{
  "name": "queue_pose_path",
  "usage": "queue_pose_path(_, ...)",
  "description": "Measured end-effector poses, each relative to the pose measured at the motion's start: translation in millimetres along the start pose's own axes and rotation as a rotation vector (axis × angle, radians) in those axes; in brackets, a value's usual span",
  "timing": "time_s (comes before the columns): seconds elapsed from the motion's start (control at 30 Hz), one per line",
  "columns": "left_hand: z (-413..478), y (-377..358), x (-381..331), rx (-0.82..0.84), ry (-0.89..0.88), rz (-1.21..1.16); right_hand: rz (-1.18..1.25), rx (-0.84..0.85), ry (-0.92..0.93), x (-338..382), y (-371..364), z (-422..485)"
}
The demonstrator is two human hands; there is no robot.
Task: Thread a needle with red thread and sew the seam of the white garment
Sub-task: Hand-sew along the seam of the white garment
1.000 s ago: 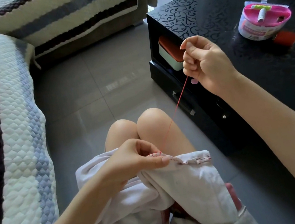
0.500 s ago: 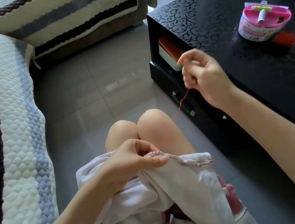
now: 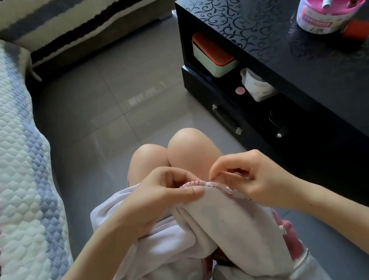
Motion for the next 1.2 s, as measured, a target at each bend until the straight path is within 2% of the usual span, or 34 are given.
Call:
queue_pose_path(0.83,4,-5,-3,0.089,0.064,-0.075,0.176,0.022,-0.006,2,-3,2)
queue_pose_path(1.2,1,-10,-8,0.102,0.026,-0.057,0.396,-0.04,-0.05,3,-12,-3)
Point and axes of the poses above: each hand's wrist, its own z-axis towards the middle knuckle, its own y-axis out of the back of the hand, x = y × z, the point moved 5 cm from there along z, towards the middle knuckle, and after that the axes turned 9 degrees about y, right-handed, at the moved point
